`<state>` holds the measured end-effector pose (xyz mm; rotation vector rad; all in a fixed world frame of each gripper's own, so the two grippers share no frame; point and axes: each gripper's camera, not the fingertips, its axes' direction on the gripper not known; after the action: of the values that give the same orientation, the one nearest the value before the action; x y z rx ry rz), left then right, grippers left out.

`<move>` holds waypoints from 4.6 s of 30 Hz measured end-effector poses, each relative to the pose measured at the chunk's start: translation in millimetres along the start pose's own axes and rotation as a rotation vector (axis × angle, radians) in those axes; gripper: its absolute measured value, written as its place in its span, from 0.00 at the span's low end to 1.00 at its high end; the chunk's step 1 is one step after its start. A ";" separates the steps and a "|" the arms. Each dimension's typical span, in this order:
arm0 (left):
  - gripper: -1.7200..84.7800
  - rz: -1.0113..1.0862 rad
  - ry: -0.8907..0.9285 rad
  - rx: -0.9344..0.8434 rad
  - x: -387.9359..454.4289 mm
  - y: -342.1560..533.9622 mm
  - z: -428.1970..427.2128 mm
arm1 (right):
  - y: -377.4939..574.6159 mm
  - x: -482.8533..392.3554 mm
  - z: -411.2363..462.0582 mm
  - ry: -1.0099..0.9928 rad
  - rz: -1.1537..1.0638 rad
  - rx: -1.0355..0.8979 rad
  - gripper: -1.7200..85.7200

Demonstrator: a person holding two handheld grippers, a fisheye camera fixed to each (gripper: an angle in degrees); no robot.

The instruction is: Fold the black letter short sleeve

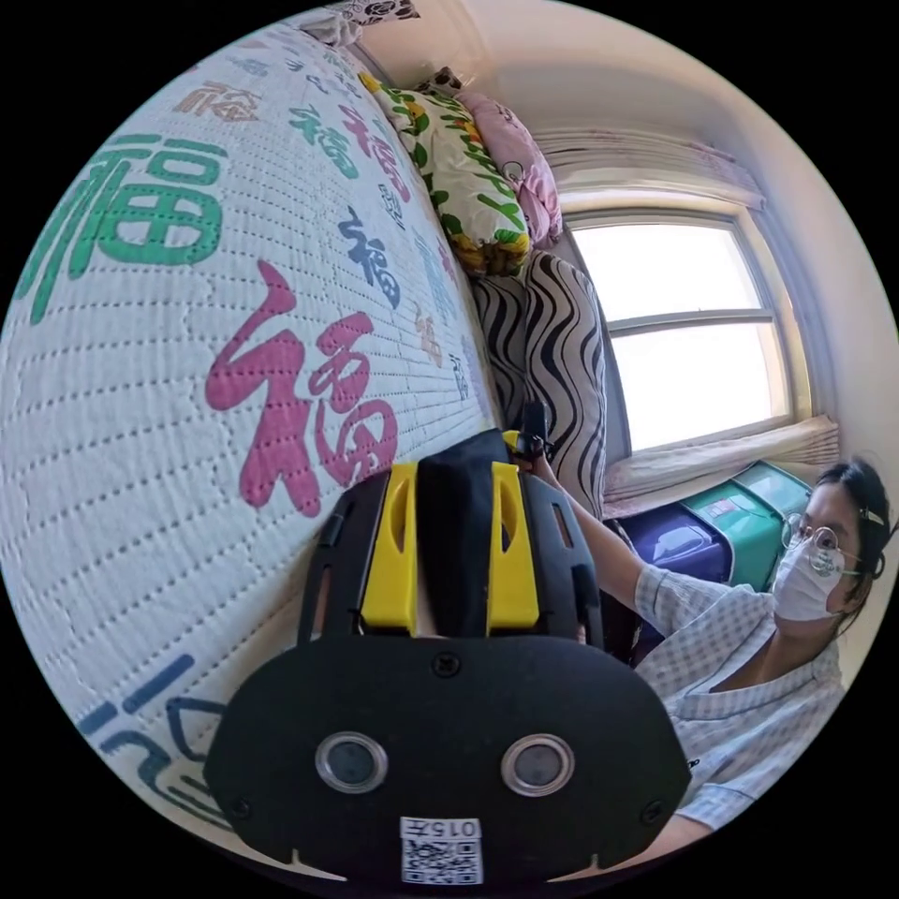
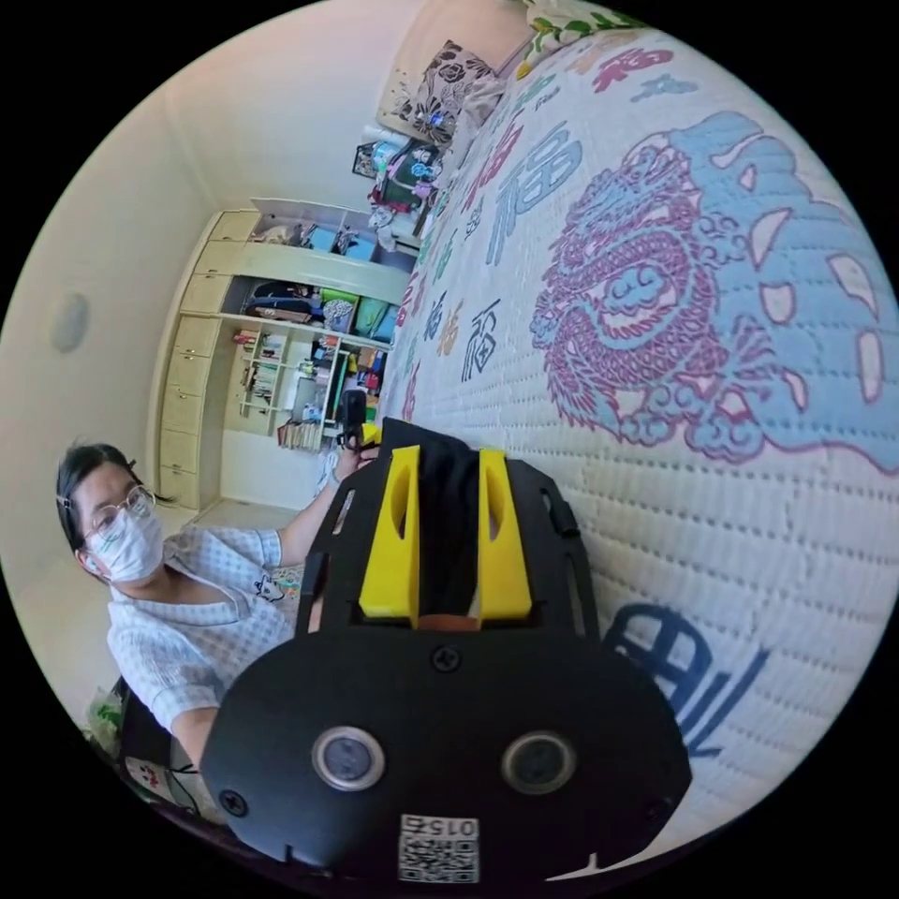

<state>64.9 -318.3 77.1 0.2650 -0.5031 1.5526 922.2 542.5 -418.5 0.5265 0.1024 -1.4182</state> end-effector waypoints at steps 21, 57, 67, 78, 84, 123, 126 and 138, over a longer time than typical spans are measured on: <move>0.03 0.630 -0.259 -0.144 252.9 -41.8 31.0 | 61.8 -121.3 15.2 0.291 -0.440 0.126 0.07; 0.10 1.010 -0.829 -0.765 390.3 211.0 302.4 | 283.8 -102.8 287.2 0.930 -0.558 -0.346 0.07; 0.02 1.010 -0.712 -0.691 445.5 205.8 271.2 | 285.1 -146.9 258.7 0.825 -0.618 -0.368 0.03; 0.02 0.960 -0.772 -0.929 396.0 196.8 303.9 | 277.2 -99.5 244.7 0.759 -0.379 -0.395 0.09; 0.03 0.973 -0.721 -0.736 416.8 163.0 284.4 | 260.3 -121.2 209.7 0.797 -0.374 -0.255 0.12; 0.09 0.141 -0.286 -0.722 120.7 14.6 213.3 | 190.9 28.0 56.8 0.278 0.231 0.009 0.07; 0.09 0.157 -0.359 -0.772 128.4 14.4 195.3 | 199.7 19.1 45.0 0.309 0.185 0.017 0.09; 0.06 0.368 -0.391 -0.810 159.2 35.1 244.0 | 133.6 -7.6 143.9 0.278 -0.155 -0.178 0.06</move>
<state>-12.7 -291.5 358.8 -0.1687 -1.5001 1.5152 1014.2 498.8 -250.4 0.5752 0.4973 -1.4628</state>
